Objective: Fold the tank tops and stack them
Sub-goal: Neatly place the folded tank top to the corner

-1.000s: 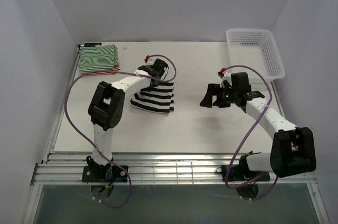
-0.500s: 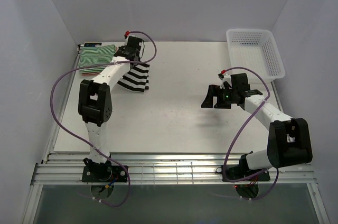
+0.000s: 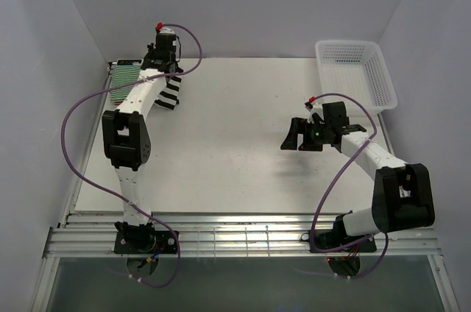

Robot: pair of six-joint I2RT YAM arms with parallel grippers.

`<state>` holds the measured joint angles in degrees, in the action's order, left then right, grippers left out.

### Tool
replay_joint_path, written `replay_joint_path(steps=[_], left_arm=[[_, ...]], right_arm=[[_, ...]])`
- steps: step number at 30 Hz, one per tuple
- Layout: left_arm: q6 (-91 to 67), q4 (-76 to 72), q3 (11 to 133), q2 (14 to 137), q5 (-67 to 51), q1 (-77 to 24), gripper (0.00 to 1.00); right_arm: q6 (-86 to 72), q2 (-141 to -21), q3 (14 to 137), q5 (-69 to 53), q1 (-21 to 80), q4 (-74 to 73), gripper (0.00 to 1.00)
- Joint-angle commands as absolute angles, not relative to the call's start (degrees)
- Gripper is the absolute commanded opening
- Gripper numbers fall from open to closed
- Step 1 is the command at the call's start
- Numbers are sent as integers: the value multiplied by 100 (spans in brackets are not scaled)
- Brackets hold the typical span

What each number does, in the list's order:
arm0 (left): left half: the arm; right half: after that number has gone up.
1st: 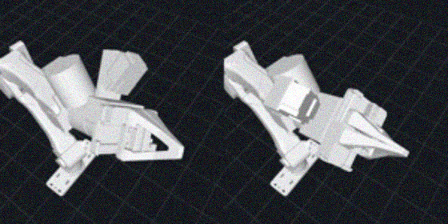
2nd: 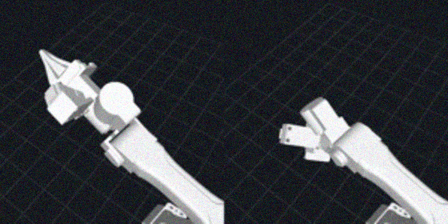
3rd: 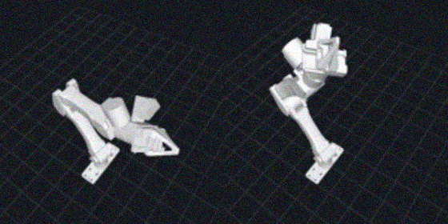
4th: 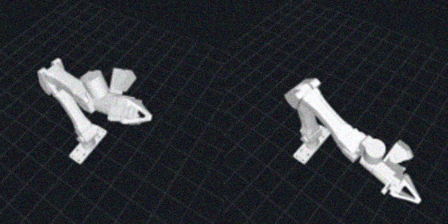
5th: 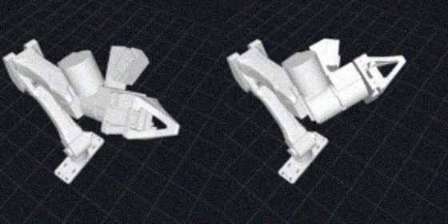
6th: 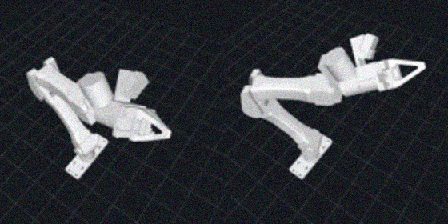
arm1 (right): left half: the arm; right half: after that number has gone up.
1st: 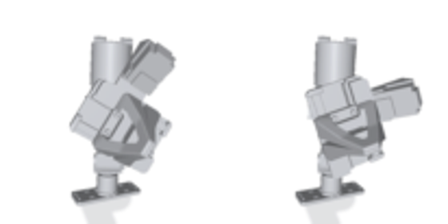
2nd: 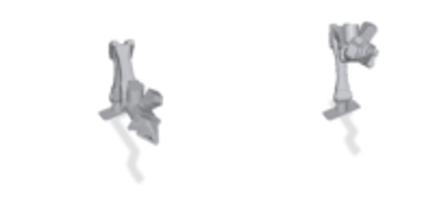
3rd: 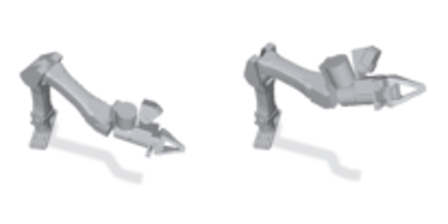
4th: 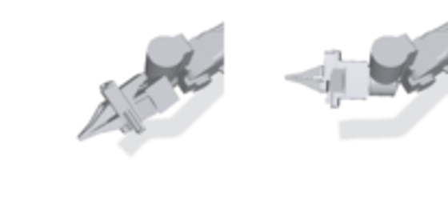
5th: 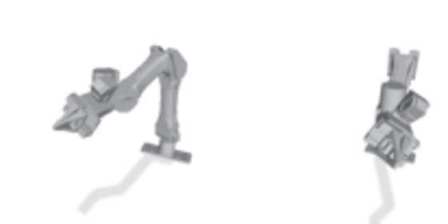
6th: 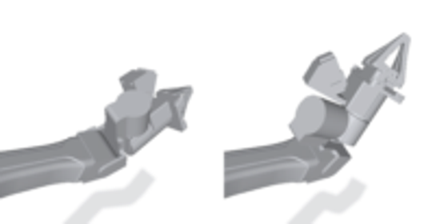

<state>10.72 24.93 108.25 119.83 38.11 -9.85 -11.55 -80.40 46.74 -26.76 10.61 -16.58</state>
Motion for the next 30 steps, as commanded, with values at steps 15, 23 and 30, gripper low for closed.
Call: replay_joint_path(steps=[15,23,30], left_arm=[[870,2654,11566,11505,3797,-870,0],[879,2698,11654,11364,3876,-853,0],[738,2874,11900,11408,3735,-835,0]], right_arm=[[-1099,-7919,4887,-2804,1037,-1608,90],[-1099,-7919,4887,-2813,1037,-1600,90],[-1099,-7989,4887,-2830,1037,-1591,90]])
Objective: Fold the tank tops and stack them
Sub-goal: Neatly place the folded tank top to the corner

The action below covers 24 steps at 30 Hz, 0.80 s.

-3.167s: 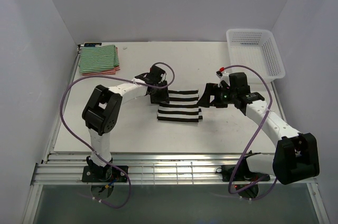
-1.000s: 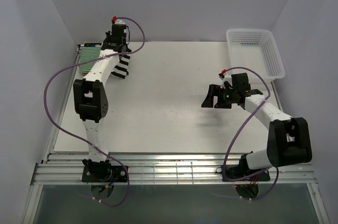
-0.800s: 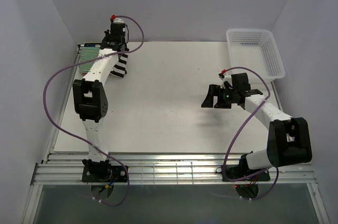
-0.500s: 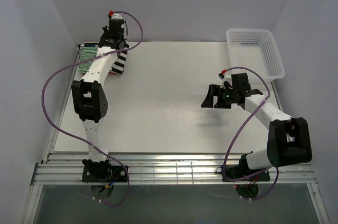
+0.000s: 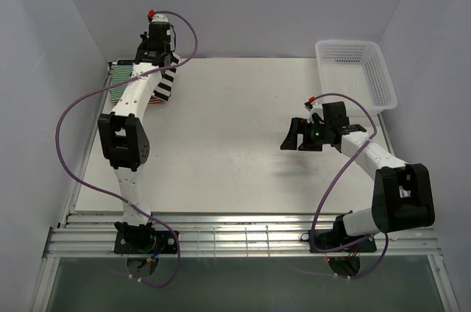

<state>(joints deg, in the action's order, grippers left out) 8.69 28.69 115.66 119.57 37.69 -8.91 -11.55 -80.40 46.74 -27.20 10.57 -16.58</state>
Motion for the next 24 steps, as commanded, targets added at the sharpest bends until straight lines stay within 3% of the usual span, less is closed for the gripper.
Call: replay_joint_path(steps=[1,24], left_arm=[[721,2874,11900,11417,3753,-835,0],[519,3032,11769,11118,3270,-809,0]], right_arm=[[-1099,-7998,4878,-2839,1037,-1591,90],[-1090,-8130,4913,-2856,1037,-1591,90]])
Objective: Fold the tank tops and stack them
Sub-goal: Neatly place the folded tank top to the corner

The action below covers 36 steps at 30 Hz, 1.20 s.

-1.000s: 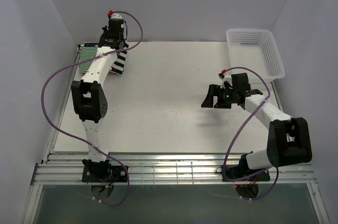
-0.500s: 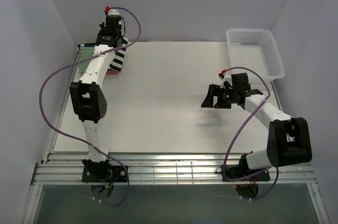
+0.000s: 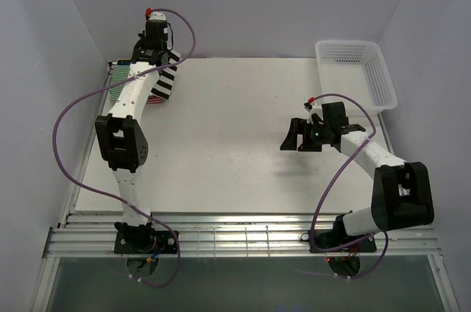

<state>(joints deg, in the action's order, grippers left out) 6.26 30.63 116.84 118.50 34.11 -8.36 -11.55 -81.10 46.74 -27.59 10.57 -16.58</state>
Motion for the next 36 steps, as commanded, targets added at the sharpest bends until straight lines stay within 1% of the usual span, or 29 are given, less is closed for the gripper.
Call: replay_joint_path(steps=[1,4,9,17,26,36], left_arm=[[492,3041,11751,11066,3165,-800,0],[439,3059,11733,10987,3006,-800,0],[457,3129,11865,11021,3076,-800,0],[431,3094,11611,11065,3050,-800,0],[317,3076,11593,11408,3094,-651,0],[273,3041,11707,11935,2769,-273,0]], right_arm=[[-1081,-8130,4913,-2856,1037,-1591,90],[-1081,-8130,4904,-2848,1037,-1600,90],[-1081,-8121,4896,-2848,1037,-1591,90],[-1081,-8139,4896,-2830,1037,-1600,90],[-1072,-8183,4931,-2698,1037,-1687,90],[-1037,-8253,5001,-2452,1028,-1801,90]])
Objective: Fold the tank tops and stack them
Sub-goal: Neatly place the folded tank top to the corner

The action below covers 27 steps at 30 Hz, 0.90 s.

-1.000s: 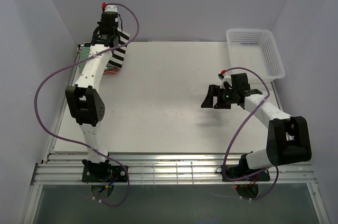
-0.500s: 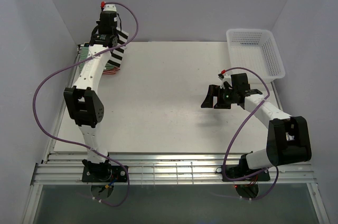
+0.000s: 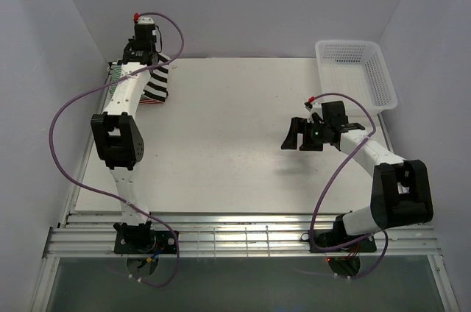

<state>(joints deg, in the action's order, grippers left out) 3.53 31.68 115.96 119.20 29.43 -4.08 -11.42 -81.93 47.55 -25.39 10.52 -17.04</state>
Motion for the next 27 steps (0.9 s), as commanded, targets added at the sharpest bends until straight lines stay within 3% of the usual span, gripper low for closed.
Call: replay_joint_path(steps=[1,27], left_arm=[[272,3024,11742,11979,2742,-246,0],[132,2198,12551,13341,2207,817,0]], right_arm=[[-1037,-8279,5001,-2452,1037,-1802,90],[-1037,-8666,5361,-2180,1028,-1986,90]])
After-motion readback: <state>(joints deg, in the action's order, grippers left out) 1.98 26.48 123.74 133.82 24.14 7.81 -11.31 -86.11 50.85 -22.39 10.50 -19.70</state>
